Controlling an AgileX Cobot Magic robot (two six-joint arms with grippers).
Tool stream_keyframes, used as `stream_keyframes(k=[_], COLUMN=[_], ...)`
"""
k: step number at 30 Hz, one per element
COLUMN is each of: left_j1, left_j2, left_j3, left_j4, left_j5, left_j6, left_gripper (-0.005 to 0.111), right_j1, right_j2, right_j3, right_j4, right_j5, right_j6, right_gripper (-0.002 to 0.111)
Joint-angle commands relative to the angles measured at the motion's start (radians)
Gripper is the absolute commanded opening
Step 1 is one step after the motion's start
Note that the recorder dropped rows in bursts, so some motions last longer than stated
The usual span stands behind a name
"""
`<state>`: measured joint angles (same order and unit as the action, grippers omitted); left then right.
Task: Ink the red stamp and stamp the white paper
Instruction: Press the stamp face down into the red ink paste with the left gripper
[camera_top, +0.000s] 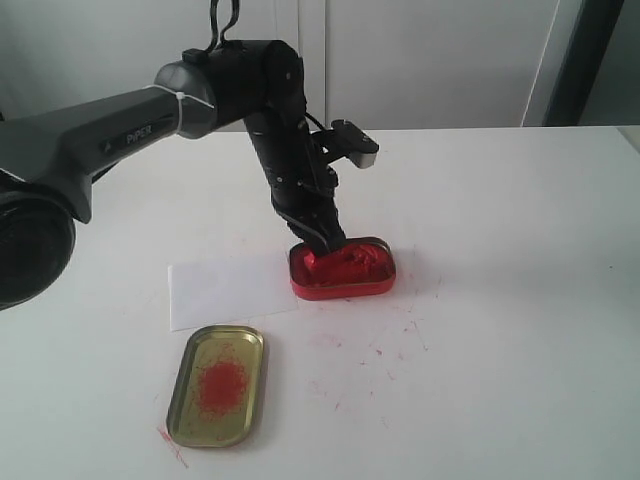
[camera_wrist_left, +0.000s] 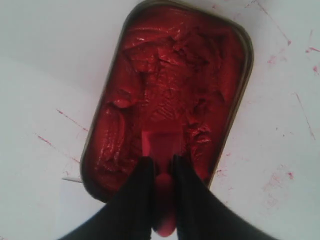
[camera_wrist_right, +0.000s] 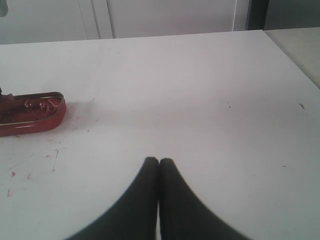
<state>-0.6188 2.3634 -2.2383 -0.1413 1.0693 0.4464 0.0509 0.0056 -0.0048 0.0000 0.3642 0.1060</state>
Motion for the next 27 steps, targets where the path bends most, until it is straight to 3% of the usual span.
stream_keyframes(k=[1, 27], left_j1=[-0.002, -0.002], left_j2=[-0.001, 0.175], left_j3=[-0.009, -0.009], left_j4=[-0.017, 0.039], left_j5=[0.007, -0.024], left_j6=[-0.005, -0.005], left_gripper=[0.000, 0.000], right_j1=[-0.001, -0.001], right_j2=[-0.006, -0.006], right_j3=[0.005, 0.005], right_j4=[0.000, 0.000], right_j5=[-0.014, -0.014], right_j6=[0.003, 0.003], right_gripper=[0.000, 0.000])
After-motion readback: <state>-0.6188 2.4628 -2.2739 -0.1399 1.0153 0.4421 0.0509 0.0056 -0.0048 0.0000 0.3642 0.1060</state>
